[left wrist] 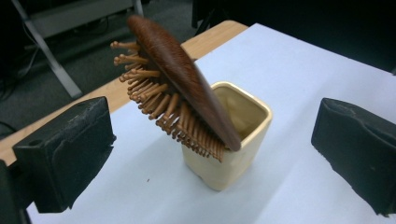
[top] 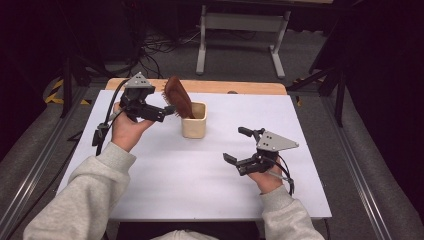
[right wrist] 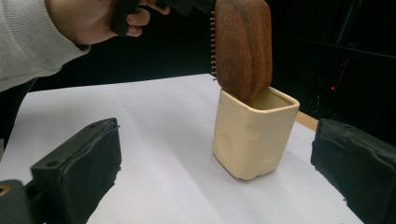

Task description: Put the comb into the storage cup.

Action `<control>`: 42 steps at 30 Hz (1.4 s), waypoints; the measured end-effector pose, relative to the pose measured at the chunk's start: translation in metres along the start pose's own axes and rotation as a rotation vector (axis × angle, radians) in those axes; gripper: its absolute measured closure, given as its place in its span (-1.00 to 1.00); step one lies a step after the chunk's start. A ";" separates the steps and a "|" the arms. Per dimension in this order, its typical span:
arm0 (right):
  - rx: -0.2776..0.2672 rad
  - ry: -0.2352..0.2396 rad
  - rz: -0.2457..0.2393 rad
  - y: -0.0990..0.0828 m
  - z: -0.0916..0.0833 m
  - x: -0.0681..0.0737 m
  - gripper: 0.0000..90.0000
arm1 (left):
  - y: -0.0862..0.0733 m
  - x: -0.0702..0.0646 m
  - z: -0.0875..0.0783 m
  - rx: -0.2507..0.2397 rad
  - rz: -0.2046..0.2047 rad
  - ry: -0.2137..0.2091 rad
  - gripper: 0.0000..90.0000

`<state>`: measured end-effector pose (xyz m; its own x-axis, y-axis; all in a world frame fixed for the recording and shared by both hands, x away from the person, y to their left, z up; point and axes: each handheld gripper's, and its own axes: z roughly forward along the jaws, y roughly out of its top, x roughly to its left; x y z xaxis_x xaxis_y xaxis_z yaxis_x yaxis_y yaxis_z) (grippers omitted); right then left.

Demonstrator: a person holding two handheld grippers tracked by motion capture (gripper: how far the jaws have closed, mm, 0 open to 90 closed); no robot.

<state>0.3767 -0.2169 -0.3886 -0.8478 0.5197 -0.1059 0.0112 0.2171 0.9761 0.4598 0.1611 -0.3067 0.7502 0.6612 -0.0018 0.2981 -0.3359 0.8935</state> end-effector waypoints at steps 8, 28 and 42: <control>-0.006 -0.006 -0.005 0.003 -0.005 -0.002 -0.95 | -0.014 -0.014 -0.036 -0.070 0.050 -0.021 -1.00; 0.008 -0.029 0.002 0.003 -0.022 -0.004 -0.95 | -0.088 -0.024 -0.073 -0.160 0.024 -0.067 -1.00; 0.046 -0.042 0.029 -0.015 -0.032 -0.003 -0.96 | -0.152 -0.019 -0.069 -0.163 -0.045 -0.064 -0.99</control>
<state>0.3621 -0.2478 -0.3970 -0.8238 0.5603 -0.0863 0.0610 0.2388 0.9691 0.3595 0.2466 -0.4115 0.7762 0.6269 -0.0673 0.2364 -0.1905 0.9528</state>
